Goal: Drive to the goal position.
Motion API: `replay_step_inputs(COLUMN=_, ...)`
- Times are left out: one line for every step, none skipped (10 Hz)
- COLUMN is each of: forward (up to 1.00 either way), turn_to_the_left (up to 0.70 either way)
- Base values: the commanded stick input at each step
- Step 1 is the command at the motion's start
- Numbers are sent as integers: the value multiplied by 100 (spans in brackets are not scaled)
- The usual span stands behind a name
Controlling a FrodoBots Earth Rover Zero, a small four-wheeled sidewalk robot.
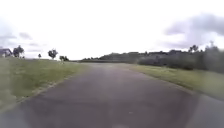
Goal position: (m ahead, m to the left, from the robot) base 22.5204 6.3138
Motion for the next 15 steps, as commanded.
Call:
replay_step_inputs(forward=70, turn_to_the_left=8)
replay_step_inputs(forward=70, turn_to_the_left=3)
replay_step_inputs(forward=70, turn_to_the_left=3)
replay_step_inputs(forward=70, turn_to_the_left=3)
replay_step_inputs(forward=70, turn_to_the_left=3)
replay_step_inputs(forward=70, turn_to_the_left=3)
replay_step_inputs(forward=70, turn_to_the_left=3)
replay_step_inputs(forward=70, turn_to_the_left=3)
replay_step_inputs(forward=70, turn_to_the_left=3)
replay_step_inputs(forward=70, turn_to_the_left=3)
replay_step_inputs(forward=70, turn_to_the_left=3)
replay_step_inputs(forward=70, turn_to_the_left=3)
replay_step_inputs(forward=70, turn_to_the_left=3)
replay_step_inputs(forward=70, turn_to_the_left=3)
replay_step_inputs(forward=70, turn_to_the_left=3)
